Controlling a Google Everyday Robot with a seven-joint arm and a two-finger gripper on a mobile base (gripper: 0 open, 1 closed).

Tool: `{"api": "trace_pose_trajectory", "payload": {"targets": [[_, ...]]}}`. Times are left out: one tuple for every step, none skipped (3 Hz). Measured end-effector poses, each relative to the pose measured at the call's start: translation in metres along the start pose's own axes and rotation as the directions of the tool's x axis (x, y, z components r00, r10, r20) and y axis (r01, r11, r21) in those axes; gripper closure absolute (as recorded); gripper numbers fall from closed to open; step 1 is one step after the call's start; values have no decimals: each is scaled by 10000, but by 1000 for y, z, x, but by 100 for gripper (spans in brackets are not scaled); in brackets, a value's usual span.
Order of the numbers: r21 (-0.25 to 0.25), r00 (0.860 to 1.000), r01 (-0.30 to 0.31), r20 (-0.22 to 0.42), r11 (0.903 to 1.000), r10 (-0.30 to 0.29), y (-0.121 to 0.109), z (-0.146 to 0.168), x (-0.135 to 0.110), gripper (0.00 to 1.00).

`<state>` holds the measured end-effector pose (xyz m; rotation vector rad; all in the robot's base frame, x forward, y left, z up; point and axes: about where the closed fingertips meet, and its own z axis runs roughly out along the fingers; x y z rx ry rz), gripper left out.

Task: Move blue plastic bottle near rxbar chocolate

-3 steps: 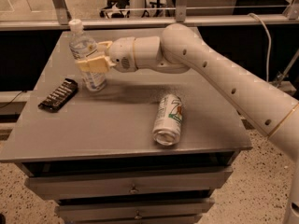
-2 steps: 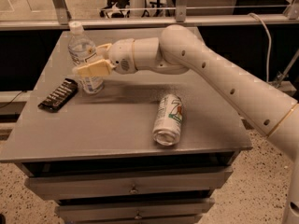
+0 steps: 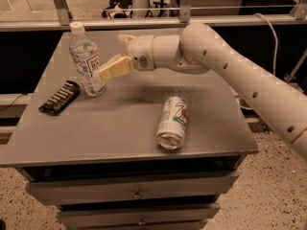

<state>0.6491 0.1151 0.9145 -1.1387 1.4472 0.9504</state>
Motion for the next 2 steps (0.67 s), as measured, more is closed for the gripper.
{"api": "trace_pose_trajectory", "payload": {"targets": [[1097, 9981, 602, -185, 9921, -585, -38, -52, -15, 0], [1509, 9967, 817, -151, 9852, -803, -53, -69, -26, 0]]}}
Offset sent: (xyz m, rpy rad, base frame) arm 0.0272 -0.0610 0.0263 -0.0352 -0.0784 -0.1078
